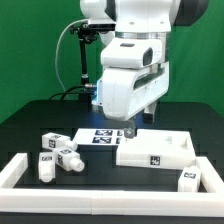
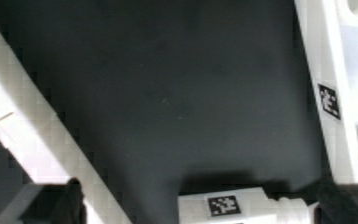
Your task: Assemble one leg
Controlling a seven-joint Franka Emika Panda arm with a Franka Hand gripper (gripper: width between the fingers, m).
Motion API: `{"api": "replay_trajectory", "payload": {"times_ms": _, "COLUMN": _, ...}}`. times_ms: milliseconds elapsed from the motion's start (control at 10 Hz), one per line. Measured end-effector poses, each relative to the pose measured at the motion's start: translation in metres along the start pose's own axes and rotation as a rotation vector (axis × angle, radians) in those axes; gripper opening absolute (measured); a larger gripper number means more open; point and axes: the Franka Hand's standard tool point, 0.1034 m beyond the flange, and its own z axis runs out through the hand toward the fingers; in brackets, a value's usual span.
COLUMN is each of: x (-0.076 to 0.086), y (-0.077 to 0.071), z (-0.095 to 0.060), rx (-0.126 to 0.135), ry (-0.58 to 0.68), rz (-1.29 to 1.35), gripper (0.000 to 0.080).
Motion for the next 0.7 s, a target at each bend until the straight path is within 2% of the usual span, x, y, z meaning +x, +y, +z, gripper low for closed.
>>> {"api": "replay_trajectory", "payload": {"times_ms": 600, "x": -0.0001, "y": 0.0001, "z": 0.0001, "rx": 0.0, "ry": -0.001, "rz": 0.001, "gripper": 0.0649}}
{"api": "replay_trajectory", "payload": {"times_ms": 700, "x": 0.0019, "y": 0.0006, "z": 0.0001, "rx": -0.002, "ry": -0.001, "rz": 0.085, "gripper": 0.0649}}
